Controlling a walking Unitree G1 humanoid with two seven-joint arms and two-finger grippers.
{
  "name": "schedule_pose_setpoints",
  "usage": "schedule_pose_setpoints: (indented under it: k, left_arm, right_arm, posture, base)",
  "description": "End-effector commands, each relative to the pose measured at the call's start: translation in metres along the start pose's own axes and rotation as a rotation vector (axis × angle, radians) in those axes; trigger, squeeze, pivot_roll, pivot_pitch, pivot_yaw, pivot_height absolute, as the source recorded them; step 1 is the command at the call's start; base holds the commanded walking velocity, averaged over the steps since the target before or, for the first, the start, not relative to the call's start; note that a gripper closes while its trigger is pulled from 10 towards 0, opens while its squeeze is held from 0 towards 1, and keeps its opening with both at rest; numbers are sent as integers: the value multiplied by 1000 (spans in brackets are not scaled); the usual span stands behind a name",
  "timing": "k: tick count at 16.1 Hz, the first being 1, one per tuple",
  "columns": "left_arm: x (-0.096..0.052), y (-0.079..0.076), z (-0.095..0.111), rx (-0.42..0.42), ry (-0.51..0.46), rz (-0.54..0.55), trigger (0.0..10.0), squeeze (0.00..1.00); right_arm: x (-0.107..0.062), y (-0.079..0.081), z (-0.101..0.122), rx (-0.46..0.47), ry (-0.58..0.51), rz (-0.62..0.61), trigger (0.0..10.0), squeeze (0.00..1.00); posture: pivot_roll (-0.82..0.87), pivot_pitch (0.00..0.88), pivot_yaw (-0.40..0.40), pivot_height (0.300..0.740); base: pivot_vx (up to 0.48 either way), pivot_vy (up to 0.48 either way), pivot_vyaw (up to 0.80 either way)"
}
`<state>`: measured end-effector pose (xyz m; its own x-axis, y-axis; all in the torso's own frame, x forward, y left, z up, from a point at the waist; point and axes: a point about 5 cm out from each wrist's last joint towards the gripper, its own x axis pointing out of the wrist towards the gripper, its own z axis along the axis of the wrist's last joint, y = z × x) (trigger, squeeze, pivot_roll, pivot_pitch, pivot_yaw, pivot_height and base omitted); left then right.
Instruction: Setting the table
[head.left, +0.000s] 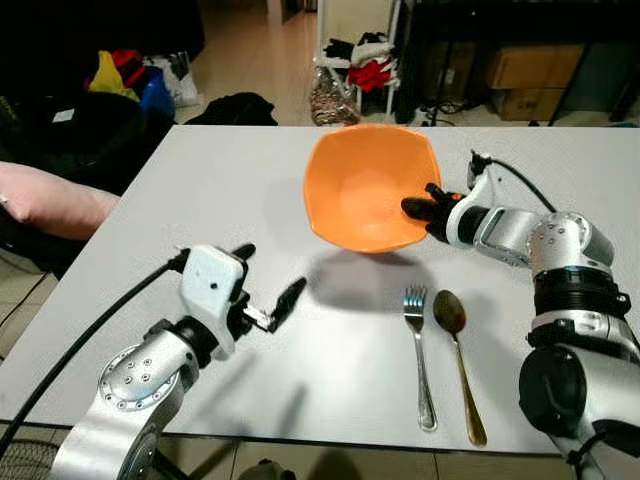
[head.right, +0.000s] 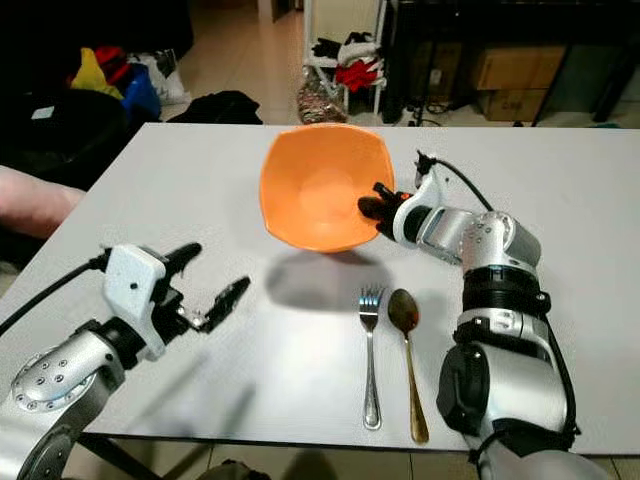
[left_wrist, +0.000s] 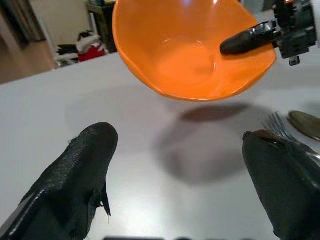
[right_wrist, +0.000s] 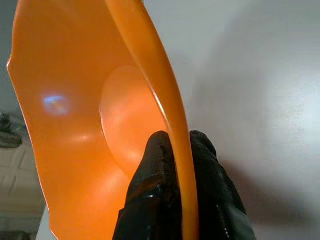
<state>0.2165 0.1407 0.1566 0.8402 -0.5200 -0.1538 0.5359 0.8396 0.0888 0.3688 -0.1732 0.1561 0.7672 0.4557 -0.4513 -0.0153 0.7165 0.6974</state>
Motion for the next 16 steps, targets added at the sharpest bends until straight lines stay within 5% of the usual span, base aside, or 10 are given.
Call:
schedule_pose_setpoints:
  k: [1,13,16]
  left_arm:
    - [-2,-2,2,6,4,-21,10000,0]
    - [-8,-17,1,-16,53,-133,10000,0]
    - [-8,-18,1,-18,57,-146,10000,0]
  right_arm:
    - [0,5,10,37,-43,16,10000,0]
    - [8,-13,4,176,37,-115,10000,0]
    - [8,-17,-1,198,68,-127,10000,416]
  posture:
    - [-83,0,69,740]
    - [-82,0,62,740]
    - [-85,0,67,740]
  base:
    - [0,0,0]
    - [0,0,0]
    - [0,0,0]
